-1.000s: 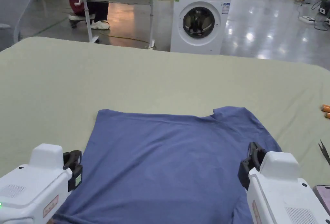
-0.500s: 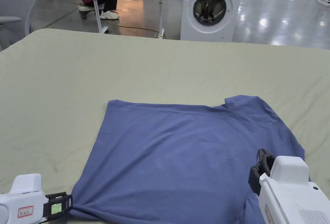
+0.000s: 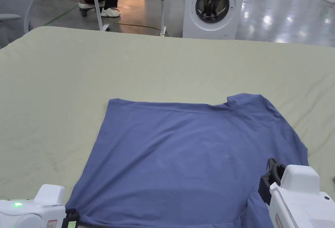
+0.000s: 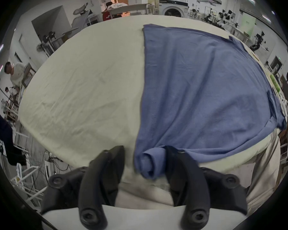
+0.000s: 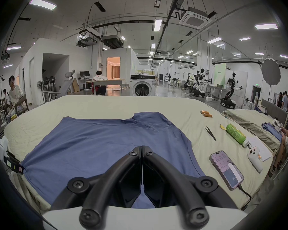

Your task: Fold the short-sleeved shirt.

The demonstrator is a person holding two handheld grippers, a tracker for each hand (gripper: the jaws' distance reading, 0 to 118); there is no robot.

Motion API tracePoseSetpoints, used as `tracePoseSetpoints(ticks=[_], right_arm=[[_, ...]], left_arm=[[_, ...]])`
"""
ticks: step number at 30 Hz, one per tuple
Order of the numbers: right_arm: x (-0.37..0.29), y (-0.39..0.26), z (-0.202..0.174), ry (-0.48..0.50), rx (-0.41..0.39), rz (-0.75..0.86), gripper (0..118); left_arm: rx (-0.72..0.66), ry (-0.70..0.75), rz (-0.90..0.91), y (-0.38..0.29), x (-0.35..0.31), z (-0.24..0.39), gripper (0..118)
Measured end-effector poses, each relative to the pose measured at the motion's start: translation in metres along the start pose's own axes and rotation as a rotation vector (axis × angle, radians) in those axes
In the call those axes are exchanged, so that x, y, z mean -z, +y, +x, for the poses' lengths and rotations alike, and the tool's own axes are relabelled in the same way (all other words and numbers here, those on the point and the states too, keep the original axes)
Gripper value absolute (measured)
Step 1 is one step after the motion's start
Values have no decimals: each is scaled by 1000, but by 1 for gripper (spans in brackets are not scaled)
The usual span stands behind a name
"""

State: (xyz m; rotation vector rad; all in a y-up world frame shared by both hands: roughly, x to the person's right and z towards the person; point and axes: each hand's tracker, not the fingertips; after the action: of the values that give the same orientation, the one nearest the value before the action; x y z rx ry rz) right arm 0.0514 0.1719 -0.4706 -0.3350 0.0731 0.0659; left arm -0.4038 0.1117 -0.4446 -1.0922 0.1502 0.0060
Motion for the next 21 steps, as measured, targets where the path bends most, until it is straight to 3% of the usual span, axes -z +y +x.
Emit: tracePoseSetpoints(ticks=[2, 4, 12, 14, 16, 17, 21], right_arm=[[-1, -2, 3, -5, 3, -7, 0], [-3, -5, 8, -10, 5, -14, 0], [-18, -11, 60, -50, 12, -161, 1], [-22, -15, 75, -59, -21, -241, 13], [-24, -21, 87, -46, -54, -352, 48], [-26, -24, 92, -40, -58, -381, 54], [-33, -46, 105, -32, -95, -488, 55]], left_arm=[[18, -16, 6, -1, -2, 6, 17], [20, -52, 13, -2, -2, 8, 4], [-45, -107, 34, -7, -10, -10, 1], [-53, -113, 40, -8, -11, -13, 1], [-59, -115, 45, -9, -11, -13, 1], [-58, -114, 47, -9, -11, -13, 1], [-59, -115, 55, -11, -12, -12, 1]])
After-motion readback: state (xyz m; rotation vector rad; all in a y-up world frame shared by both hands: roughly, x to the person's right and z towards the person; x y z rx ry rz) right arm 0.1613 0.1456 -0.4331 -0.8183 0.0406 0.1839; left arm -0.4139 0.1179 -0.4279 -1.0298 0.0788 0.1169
